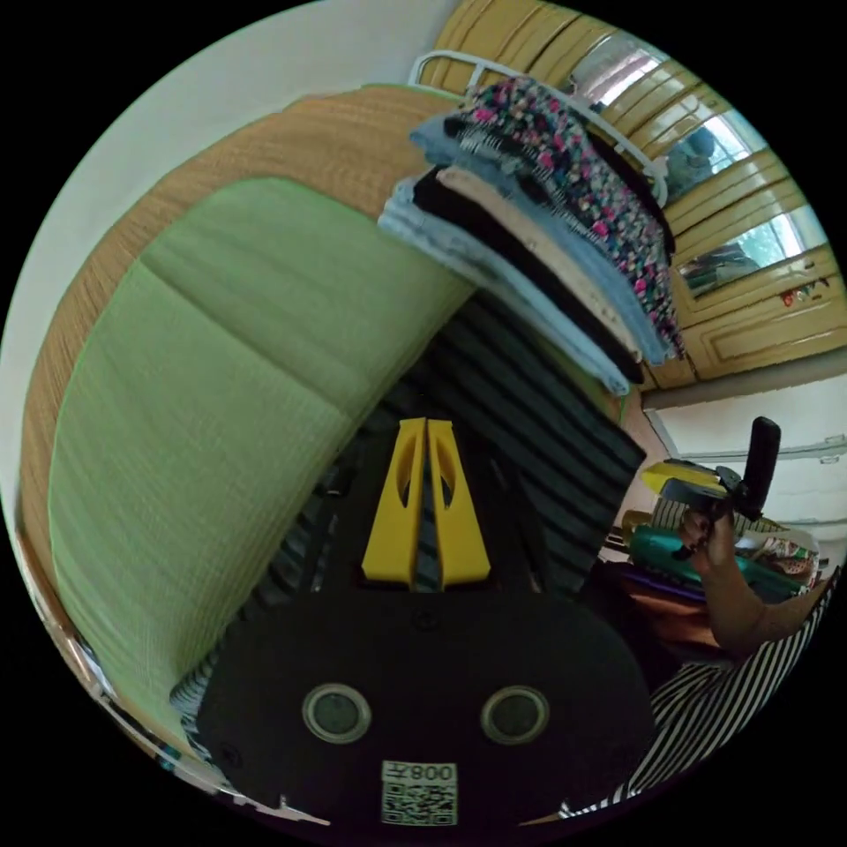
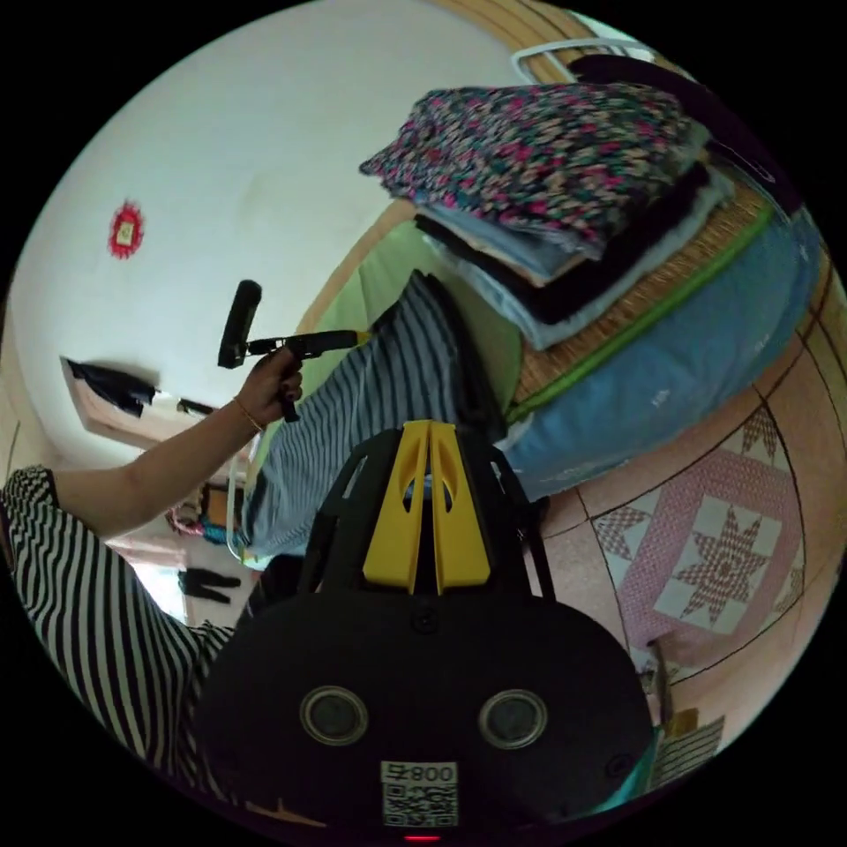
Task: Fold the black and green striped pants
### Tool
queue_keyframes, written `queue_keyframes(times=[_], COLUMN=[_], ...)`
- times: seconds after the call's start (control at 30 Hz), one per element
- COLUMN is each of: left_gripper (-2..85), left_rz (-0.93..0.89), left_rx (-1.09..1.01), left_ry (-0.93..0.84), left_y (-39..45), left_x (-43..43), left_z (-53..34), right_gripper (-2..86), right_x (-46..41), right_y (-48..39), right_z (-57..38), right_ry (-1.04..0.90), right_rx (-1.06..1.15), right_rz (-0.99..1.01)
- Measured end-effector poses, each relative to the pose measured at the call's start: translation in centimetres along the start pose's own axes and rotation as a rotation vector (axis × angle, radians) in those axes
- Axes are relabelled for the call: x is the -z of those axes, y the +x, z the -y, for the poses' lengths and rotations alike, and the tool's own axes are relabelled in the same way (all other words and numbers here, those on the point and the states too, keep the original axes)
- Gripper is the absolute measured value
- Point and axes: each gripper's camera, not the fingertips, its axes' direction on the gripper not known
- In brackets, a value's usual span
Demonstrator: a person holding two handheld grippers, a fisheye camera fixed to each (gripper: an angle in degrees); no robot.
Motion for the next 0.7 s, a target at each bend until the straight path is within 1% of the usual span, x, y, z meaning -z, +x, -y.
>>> queue_keyframes(times=[0.03,0.07,0.1,0.17,0.23,0.3,0.37,0.4,0.47,0.57,0.63,0.7], left_gripper=[0.4,0.5,0.5,0.8,1.3,2.0,3.1,3.4,4.7,6.7,7.1,6.5], left_rz=[-0.022,-0.067,-0.093,-0.178,-0.184,-0.142,-0.044,-0.024,0.047,0.070,0.089,0.086], left_rx=[0.039,0.090,0.110,0.164,0.205,0.277,0.429,0.474,0.644,0.790,0.809,0.811], left_ry=[0.009,0.036,0.056,0.164,0.222,0.260,0.272,0.267,0.275,0.281,0.262,0.190], left_y=[-0.9,-1.9,-2.4,-4.8,-7.2,-10.3,-15.2,-16.5,-21.3,-26.4,-28.5,-30.2], left_x=[0.9,2.4,3.4,7.9,11.4,14.8,18.7,19.6,22.9,25.8,26.8,27.1], left_z=[-1.3,-2.9,-3.8,-8.4,-12.6,-17.3,-24.2,-25.8,-31.9,-37.3,-39.1,-40.3], right_gripper=[0.0,0.0,0.0,0.0,0.0,0.0,0.1,0.1,0.2,0.6,1.4,2.4], right_x=[-1.7,-2.3,-2.5,-2.2,-2.0,-1.9,-2.0,-2.4,-3.3,-6.0,-8.9,-11.2], right_y=[-0.9,-1.3,-2.1,-3.3,-5.1,-7.2,-9.7,-11.6,-14.7,-20.7,-25.9,-30.1], right_z=[0.5,0.6,0.7,0.7,0.6,0.8,1.2,1.6,2.4,3.8,4.9,5.7], right_ry=[-0.063,-0.086,-0.070,-0.069,-0.074,-0.087,-0.097,-0.109,-0.129,-0.182,-0.250,-0.299], right_rx=[0.011,0.017,0.012,0.004,0.016,0.052,0.104,0.146,0.209,0.321,0.414,0.495], right_rz=[-0.087,-0.103,-0.085,-0.081,-0.100,-0.138,-0.149,-0.143,-0.123,-0.036,0.051,0.101])
